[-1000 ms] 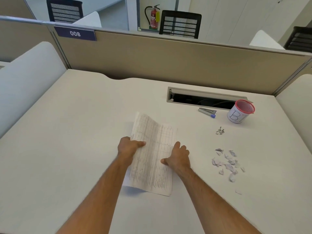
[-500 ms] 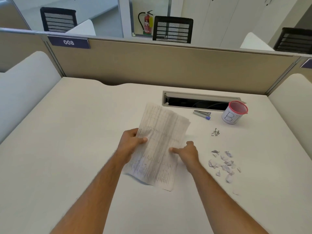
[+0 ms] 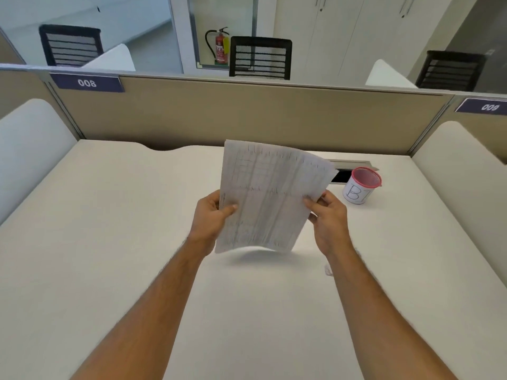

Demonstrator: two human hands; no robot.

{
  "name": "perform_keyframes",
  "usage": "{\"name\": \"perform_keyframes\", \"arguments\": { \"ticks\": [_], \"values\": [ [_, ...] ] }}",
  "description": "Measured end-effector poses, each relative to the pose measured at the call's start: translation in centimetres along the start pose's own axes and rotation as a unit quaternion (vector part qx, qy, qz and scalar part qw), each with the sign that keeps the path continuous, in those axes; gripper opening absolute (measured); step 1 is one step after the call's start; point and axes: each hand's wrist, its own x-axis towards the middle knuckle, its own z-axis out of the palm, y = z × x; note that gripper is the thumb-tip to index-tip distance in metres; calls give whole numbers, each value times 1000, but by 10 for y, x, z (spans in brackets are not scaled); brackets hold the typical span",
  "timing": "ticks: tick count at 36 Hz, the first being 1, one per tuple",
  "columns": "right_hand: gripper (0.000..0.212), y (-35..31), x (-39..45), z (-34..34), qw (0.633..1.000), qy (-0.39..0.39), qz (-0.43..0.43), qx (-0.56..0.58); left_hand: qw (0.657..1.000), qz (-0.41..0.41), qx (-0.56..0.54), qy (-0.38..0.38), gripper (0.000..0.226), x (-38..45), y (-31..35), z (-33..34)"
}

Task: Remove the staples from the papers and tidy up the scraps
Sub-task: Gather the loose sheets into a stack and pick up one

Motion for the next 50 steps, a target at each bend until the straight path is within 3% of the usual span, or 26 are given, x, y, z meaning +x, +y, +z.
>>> {"name": "perform_keyframes", "arguments": {
  "ticks": [6, 14, 26, 34, 39, 44, 50],
  "values": [
    [23, -13, 4, 5, 998, 19, -56, -37, 1000, 11, 13, 25, 26, 11, 5, 23],
    [20, -3, 7, 0, 996, 25, -36, -76, 999, 9, 38, 19, 27, 13, -3, 41],
    [44, 1, 12, -5, 991, -17, -4, -132, 999, -2, 45, 24, 27, 23, -1, 43],
    [29, 12, 20, -3, 983, -36, 33, -178, 998, -25, 52, 32, 26, 25, -6, 44],
    [24, -8, 22, 4, 966, -50, -9, -254, 998, -37, 28, 49, 29, 31, -13, 41],
    [10, -51, 35, 24, 910, -85, -101, -393, 989, -90, 71, 92, 25, 36, -26, 40],
    [33, -92, 37, 63, 767, -101, -136, -619, 967, -182, 147, 104, 33, 37, -50, 32]
  ]
}}
